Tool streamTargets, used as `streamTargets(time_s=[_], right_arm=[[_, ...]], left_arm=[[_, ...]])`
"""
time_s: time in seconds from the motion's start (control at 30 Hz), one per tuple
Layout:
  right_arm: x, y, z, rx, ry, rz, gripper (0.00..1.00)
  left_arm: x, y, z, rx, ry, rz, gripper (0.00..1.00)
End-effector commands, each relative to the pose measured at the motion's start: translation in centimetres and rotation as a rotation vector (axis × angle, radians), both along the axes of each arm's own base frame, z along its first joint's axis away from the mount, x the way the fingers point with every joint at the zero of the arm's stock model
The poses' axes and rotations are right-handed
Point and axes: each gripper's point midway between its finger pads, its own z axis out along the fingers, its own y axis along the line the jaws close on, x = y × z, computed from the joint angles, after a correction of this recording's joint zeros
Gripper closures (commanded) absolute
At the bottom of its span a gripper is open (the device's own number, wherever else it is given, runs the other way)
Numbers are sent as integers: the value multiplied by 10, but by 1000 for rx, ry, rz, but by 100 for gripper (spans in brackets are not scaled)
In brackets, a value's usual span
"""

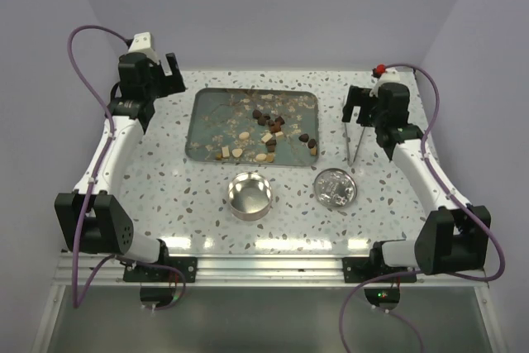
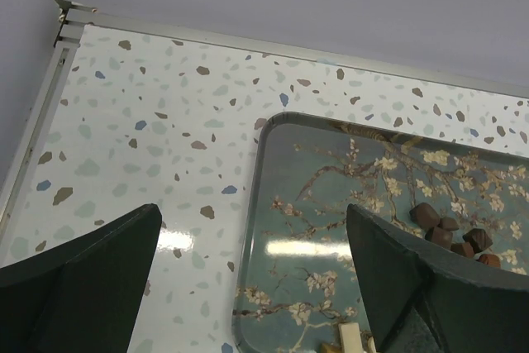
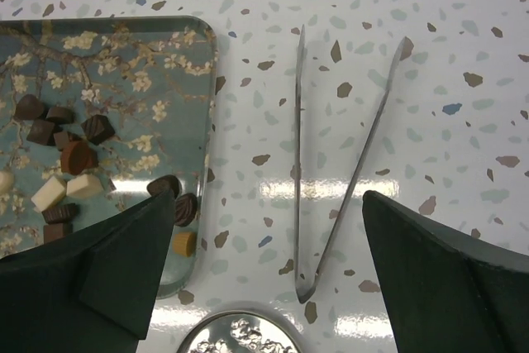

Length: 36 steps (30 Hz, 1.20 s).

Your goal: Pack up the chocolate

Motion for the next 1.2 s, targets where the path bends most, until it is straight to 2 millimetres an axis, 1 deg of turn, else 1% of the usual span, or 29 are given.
streamTargets(time_s=[0.0,0.23,0.3,0.4,0.43,0.53,0.57,0.63,0.67,0.73,0.77,0.8,0.87,0.9,0.97,1.0,1.03,1.17], right_arm=[[-6,-6,2,-20,-6,-28,1],[-4,-7,1,-28,-3,-31,1],[-4,-9,-2,-29,6,-42,1],[-5,-9,-18,-25,55,-52,1],[-5,-12,-25,-30,71,-72,1],[-8,-15,-60,-25,160,-108,2],[-7,-15,-67,-29,179,-109,2],[-5,-14,-77,-27,203,-107,2],[-4,-15,-91,-31,238,-109,2],[-1,-17,-103,-36,269,-126,2],[2,-19,-112,-45,290,-139,2],[3,-19,-117,-50,302,-145,2],[8,-19,-120,-50,303,-147,2],[10,-20,-127,-53,322,-154,3],[14,-21,-130,-56,334,-163,3],[15,-22,-137,-63,351,-168,3],[18,-22,-137,-67,351,-171,3],[26,-23,-146,-75,362,-178,3]], left_arm=[[1,-2,22,23,-66,1,0],[3,-4,17,20,-51,10,0],[4,-4,16,17,-45,8,0],[5,-8,9,12,-30,-13,0],[6,-12,7,9,-25,-37,0],[5,-24,-4,-11,-4,-104,0],[5,-25,-3,-13,-18,-109,0],[5,-26,-6,-16,-20,-116,0],[5,-27,-8,-18,-21,-122,0],[6,-27,-12,-12,-14,-122,0],[6,-27,-15,-11,-8,-126,0],[7,-27,-16,-8,-3,-125,0],[6,-26,-19,-5,0,-123,0],[5,-26,-18,-2,-4,-123,0],[4,-25,-22,3,0,-122,0],[3,-25,-21,5,-5,-122,0],[3,-25,-24,7,1,-121,0],[5,-26,-26,6,1,-128,0]])
